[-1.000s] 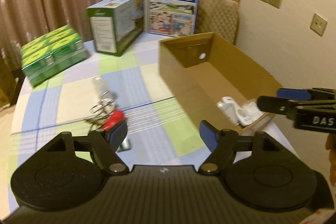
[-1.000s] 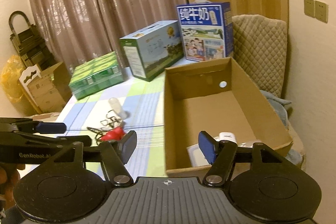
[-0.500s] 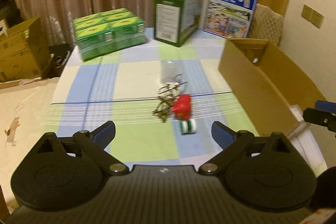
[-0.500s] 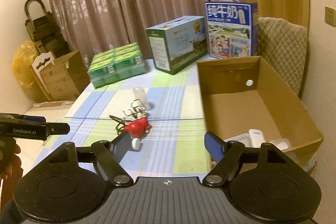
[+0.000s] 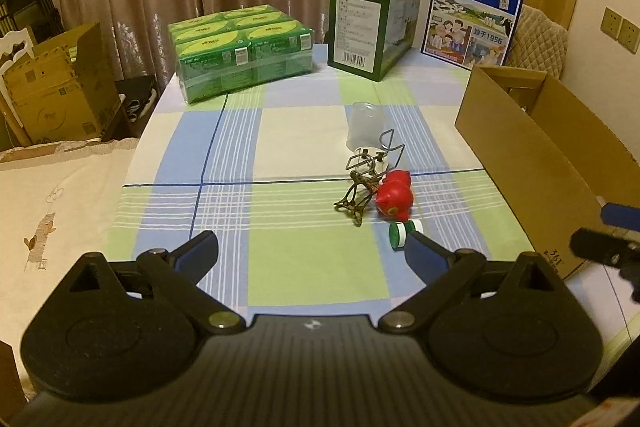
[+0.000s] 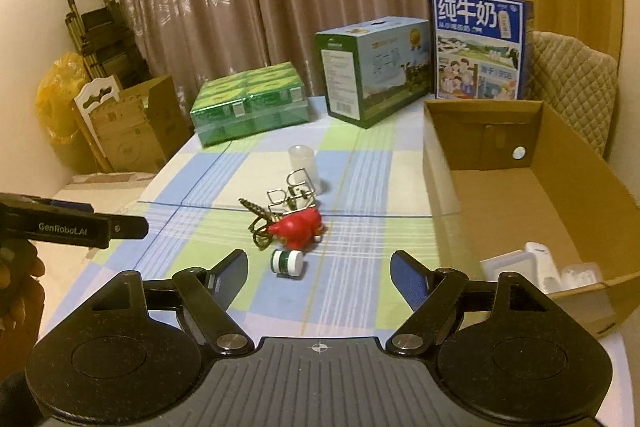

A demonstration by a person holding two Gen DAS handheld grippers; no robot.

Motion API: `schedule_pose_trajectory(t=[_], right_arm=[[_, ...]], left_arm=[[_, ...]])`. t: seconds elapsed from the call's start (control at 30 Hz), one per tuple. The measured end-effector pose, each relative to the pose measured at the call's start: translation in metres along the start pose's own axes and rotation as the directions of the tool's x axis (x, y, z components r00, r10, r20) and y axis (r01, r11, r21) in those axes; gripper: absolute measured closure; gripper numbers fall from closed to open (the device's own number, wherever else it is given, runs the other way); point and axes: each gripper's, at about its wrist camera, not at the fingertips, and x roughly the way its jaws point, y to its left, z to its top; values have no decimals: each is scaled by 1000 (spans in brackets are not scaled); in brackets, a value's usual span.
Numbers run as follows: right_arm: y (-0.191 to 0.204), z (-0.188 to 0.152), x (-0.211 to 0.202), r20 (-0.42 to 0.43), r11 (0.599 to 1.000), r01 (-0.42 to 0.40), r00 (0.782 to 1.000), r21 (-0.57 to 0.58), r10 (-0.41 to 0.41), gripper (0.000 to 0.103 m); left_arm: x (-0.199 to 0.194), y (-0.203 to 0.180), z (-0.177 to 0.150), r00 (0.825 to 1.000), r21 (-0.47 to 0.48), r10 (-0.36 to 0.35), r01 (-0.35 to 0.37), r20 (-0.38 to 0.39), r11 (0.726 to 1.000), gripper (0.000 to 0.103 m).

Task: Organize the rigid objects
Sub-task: 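Grasp the green-white small bottle with right tool while left tool grasps brown twisted rope piece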

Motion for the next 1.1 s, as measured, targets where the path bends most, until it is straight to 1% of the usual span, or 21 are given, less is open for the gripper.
schedule_pose_trajectory(t=[0.3, 0.5, 0.67, 0.77, 0.83, 1.0, 1.1], right_arm=[[15, -9, 44, -20, 1000, 3, 1000, -9, -3, 27], [24, -14, 77, -26, 999, -5, 1000, -39, 4, 27], [28, -20, 107, -35, 999, 8, 999, -50, -10, 28], [29, -24, 123, -38, 998, 19, 999, -53, -21, 35], [29, -26, 135, -47, 999, 25, 999, -47, -27, 42], [31, -33, 161, -65, 998, 36, 997, -47, -39, 49], [31, -35, 174, -75, 998, 38, 996, -47, -42, 52]], left_arm=[[36, 7, -1, 1000, 19, -12, 12, -15, 1000, 5], [63, 14, -3, 999, 27, -45, 46, -8, 999, 5], [90, 23, -8, 998, 40, -62, 63, -31, 997, 5], [106, 31, -11, 997, 27, -61, 62, -38, 998, 5], [115, 33, -12, 997, 32, -63, 65, -40, 997, 6], [132, 35, -16, 996, 85, -87, 88, -13, 992, 6], [143, 36, -17, 995, 96, -99, 100, -18, 990, 6]])
